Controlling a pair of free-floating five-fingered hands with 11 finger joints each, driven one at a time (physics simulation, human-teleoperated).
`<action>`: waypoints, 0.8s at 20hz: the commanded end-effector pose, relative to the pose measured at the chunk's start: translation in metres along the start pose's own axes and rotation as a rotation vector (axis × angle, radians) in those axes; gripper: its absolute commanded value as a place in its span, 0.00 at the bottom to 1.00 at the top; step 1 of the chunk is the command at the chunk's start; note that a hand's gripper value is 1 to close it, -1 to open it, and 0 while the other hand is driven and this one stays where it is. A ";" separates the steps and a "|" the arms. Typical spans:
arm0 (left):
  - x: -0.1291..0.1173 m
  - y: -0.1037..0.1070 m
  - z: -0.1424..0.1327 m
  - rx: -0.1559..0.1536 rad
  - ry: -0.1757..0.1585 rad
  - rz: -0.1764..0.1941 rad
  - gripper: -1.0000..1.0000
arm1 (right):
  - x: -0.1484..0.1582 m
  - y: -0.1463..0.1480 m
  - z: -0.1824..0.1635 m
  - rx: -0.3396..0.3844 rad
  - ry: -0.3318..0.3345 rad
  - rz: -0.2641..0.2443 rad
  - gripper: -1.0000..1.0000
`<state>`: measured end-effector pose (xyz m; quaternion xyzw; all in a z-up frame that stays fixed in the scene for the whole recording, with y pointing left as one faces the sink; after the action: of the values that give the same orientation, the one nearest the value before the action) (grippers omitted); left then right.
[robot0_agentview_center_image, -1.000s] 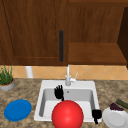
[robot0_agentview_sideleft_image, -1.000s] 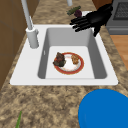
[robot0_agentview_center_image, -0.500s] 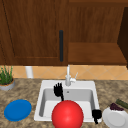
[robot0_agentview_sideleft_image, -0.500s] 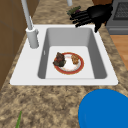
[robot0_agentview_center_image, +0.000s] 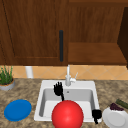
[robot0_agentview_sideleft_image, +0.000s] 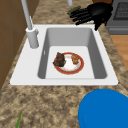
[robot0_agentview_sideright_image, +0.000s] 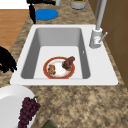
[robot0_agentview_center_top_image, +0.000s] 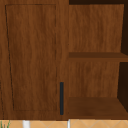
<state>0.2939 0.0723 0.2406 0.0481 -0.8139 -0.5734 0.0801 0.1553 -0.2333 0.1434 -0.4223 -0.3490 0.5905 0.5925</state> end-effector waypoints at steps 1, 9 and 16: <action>0.000 -0.001 -0.002 0.127 0.055 0.003 0.00 | 0.000 0.000 0.000 0.000 0.000 0.000 0.50; 0.001 -0.005 -0.006 0.127 0.035 -0.087 0.00 | 0.000 0.000 0.000 0.000 0.000 0.000 0.50; 0.000 -0.016 -0.008 0.127 0.029 -0.204 0.00 | 0.000 0.000 0.000 0.000 0.000 0.000 0.50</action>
<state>0.2951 0.0620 0.2326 0.0972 -0.8234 -0.5572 0.0466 0.1553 -0.2333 0.1434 -0.4223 -0.3490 0.5905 0.5925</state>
